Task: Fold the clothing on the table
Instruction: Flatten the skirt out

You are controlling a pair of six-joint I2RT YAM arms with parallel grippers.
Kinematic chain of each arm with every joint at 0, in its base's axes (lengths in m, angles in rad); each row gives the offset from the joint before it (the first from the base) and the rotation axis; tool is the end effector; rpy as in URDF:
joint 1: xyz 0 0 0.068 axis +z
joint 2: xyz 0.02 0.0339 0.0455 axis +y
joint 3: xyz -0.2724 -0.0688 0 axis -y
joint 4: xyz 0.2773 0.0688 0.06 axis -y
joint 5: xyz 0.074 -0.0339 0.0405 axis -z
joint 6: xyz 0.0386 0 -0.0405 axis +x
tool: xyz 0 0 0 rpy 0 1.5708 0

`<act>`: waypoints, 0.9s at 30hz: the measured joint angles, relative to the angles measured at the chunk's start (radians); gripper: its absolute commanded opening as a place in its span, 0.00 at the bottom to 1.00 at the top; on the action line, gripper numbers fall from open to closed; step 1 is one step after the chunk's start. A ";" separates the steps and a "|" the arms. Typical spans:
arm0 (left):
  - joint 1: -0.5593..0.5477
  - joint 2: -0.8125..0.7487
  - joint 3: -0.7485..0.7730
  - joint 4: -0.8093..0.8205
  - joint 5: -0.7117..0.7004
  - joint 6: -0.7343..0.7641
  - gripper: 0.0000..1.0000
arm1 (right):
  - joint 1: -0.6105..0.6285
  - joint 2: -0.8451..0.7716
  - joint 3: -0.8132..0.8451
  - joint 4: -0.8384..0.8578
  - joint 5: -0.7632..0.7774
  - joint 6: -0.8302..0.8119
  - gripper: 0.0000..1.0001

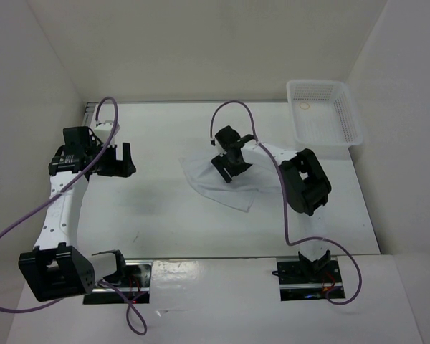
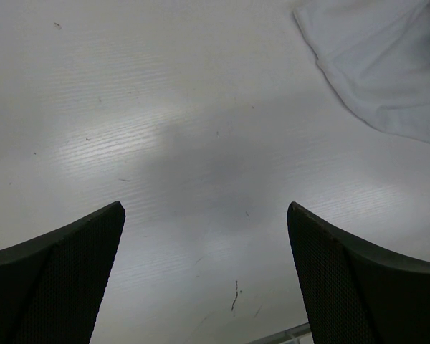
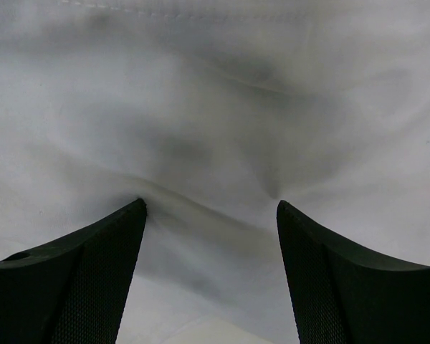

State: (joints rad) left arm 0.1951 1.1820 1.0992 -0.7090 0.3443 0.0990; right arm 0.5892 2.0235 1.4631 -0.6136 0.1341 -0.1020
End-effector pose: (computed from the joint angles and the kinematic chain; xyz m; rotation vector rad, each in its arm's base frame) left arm 0.2729 0.0406 0.3239 0.0538 2.3182 -0.2587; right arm 0.3764 0.2454 0.1584 -0.8884 2.5759 -0.0454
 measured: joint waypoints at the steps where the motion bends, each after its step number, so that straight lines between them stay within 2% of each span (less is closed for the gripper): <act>1: 0.000 0.000 0.000 0.000 0.000 0.000 1.00 | 0.000 0.009 0.003 -0.006 -0.010 0.000 0.78; 17: 0.000 0.000 0.000 0.001 0.000 0.000 1.00 | -0.001 0.034 0.024 -0.157 -0.205 -0.032 0.78; 27: 0.000 -0.001 -0.008 0.003 0.000 0.000 1.00 | 0.130 0.027 0.016 -0.265 -0.303 -0.081 0.78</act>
State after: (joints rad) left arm 0.1951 1.1812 1.0912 -0.7063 0.3447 0.0986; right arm 0.7197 2.0510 1.4788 -0.8783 -0.1692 -0.1833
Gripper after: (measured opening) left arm 0.998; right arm 0.784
